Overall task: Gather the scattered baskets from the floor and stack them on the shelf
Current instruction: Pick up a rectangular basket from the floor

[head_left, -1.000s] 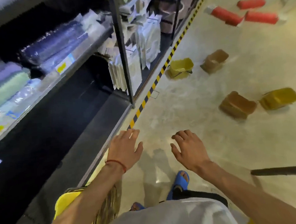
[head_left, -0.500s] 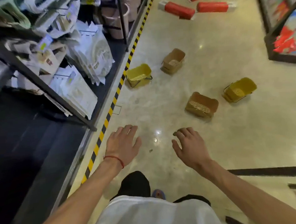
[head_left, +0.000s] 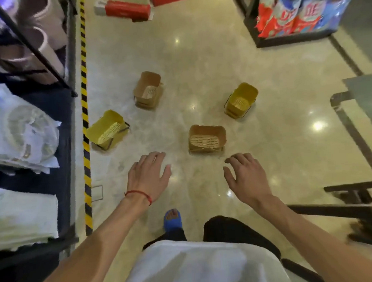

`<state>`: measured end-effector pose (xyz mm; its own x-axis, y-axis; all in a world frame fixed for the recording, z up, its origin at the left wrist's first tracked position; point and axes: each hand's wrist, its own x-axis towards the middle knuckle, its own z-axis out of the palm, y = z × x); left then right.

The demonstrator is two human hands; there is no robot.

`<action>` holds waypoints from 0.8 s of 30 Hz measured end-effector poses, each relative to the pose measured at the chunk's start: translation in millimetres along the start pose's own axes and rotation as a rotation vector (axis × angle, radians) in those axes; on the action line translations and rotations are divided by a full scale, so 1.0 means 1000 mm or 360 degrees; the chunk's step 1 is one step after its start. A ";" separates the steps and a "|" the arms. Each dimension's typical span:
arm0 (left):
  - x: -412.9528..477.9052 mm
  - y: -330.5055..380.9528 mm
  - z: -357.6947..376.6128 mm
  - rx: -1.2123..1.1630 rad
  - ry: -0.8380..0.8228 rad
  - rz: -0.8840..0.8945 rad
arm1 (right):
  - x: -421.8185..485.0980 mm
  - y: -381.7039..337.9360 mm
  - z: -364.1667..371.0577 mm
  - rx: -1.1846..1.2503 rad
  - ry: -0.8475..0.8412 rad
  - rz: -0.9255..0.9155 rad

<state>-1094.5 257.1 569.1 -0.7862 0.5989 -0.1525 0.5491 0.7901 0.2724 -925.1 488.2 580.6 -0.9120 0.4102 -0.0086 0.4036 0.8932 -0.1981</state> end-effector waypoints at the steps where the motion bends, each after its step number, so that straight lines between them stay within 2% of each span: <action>1: 0.023 0.004 -0.003 -0.0011 -0.0012 0.0035 | 0.011 0.007 -0.002 0.0016 -0.0009 0.0060; 8: 0.154 0.055 0.002 0.0015 -0.0073 0.0184 | 0.087 0.076 0.005 0.0138 0.0030 0.0355; 11: 0.207 0.085 0.015 0.0032 -0.0046 0.0181 | 0.132 0.118 0.018 0.0059 -0.0039 0.0270; 19: 0.294 0.148 0.061 0.0014 -0.0116 -0.0083 | 0.243 0.235 0.049 -0.0001 -0.0265 0.0055; 24: 0.333 0.167 0.091 0.0069 -0.0161 -0.0140 | 0.295 0.275 0.081 0.0084 -0.0419 0.0114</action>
<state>-1238.4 600.5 477.0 -0.8005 0.5352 -0.2698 0.4926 0.8439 0.2125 -1088.6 840.0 443.7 -0.8719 0.4037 -0.2773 0.4695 0.8500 -0.2387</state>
